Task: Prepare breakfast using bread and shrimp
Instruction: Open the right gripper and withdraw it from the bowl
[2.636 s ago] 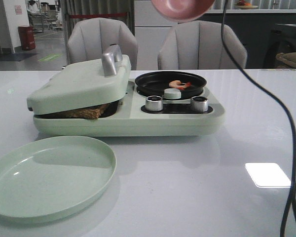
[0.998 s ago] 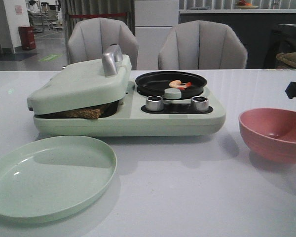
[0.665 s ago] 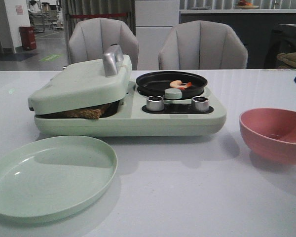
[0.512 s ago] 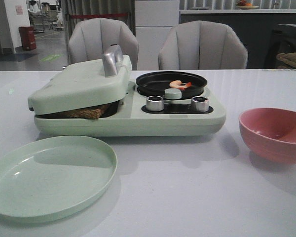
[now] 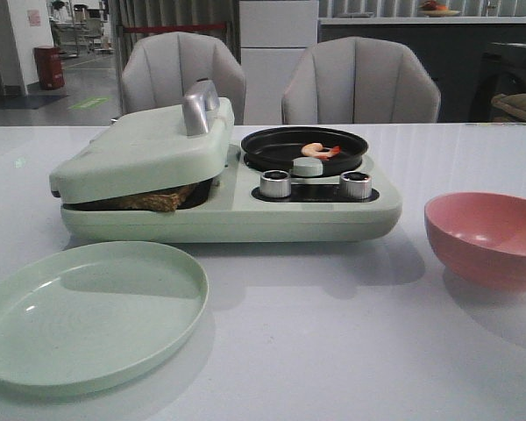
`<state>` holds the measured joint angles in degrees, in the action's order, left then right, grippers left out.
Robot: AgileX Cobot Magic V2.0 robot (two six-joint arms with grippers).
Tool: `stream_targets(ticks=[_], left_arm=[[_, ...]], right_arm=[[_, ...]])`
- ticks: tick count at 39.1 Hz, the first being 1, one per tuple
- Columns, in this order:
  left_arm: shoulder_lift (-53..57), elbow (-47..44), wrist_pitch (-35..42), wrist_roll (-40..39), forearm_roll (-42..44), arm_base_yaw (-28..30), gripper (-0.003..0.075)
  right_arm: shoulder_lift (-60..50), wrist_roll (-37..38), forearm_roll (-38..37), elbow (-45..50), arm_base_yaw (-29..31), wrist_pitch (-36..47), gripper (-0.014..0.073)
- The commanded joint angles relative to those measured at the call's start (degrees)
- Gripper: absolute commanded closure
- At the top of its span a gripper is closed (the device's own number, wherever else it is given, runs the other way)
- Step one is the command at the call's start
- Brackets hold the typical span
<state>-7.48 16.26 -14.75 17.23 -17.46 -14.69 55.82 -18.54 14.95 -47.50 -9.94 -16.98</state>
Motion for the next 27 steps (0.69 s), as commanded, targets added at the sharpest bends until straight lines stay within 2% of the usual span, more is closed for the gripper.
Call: stream_targets(ticks=[1, 8, 22, 27], left_arm=[[-0.41, 1.58, 4.7, -0.71, -0.85, -0.45, 0.0606], [-0.41, 1.58, 4.7, -0.71, -0.85, -0.45, 0.0606], [-0.41, 1.58, 4.7, -0.71, -0.85, -0.45, 0.0606], [-0.41, 1.58, 4.7, -0.71, -0.85, -0.45, 0.0606]], right_arm=[[-6.01, -0.8, 0.85, 3.2, -3.11, 7.91, 0.0148], [-16.91, -0.75, 3.46, 14.15, -6.96, 14.0, 0.0148], [-43.57, -0.75, 6.45, 30.88, -7.33, 10.99, 0.0148], [-48.13, -0.75, 6.45, 34.91, -7.33, 11.35, 0.0148]])
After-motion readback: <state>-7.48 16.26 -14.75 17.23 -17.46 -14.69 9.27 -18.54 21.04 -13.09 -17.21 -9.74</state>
